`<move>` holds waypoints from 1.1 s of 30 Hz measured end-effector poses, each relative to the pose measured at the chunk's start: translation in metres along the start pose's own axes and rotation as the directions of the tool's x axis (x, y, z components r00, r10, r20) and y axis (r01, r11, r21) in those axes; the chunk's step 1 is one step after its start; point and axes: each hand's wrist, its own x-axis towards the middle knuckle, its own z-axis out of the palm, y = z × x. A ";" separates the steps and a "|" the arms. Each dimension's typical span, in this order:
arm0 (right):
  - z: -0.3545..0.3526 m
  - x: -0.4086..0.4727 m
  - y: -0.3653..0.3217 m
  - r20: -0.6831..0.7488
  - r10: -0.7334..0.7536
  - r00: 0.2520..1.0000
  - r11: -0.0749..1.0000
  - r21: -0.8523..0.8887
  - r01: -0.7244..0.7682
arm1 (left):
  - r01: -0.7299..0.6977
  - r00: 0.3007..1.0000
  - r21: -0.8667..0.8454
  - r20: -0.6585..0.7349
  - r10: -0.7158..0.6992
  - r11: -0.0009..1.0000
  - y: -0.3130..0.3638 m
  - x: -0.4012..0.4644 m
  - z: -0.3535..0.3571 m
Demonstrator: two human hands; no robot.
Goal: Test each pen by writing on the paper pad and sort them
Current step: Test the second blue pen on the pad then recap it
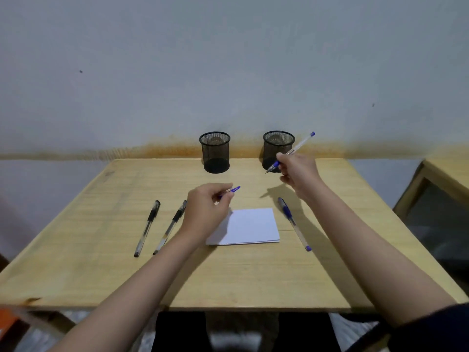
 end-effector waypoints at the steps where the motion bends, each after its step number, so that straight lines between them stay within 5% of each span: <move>1: 0.005 -0.006 0.005 0.021 -0.001 1.000 1.000 -0.010 0.002 | 0.077 0.997 0.044 0.024 -0.078 0.996 -0.008 0.009 0.002; 8: 0.009 -0.023 0.030 0.026 0.015 1.000 0.996 -0.087 -0.012 | 0.232 0.929 0.442 0.164 -0.333 0.867 -0.034 0.042 0.027; 17: 0.005 -0.028 0.035 0.049 -0.014 0.999 0.984 -0.175 0.023 | 0.282 0.944 0.301 0.084 -0.320 0.911 -0.036 0.030 0.030; 21: 0.015 -0.032 0.036 0.073 -0.040 0.997 0.983 -0.177 0.052 | 0.156 0.978 0.283 0.087 -0.187 0.946 -0.022 -0.002 0.021; 26: 0.034 -0.034 0.047 0.098 -0.053 0.994 0.987 -0.145 0.066 | -0.081 0.963 0.390 0.267 -0.028 0.917 -0.021 -0.047 0.009; 33: 0.063 -0.039 0.063 0.129 -0.009 0.992 0.985 -0.168 0.031 | -0.112 0.944 0.421 0.328 -0.036 0.900 -0.034 -0.065 0.010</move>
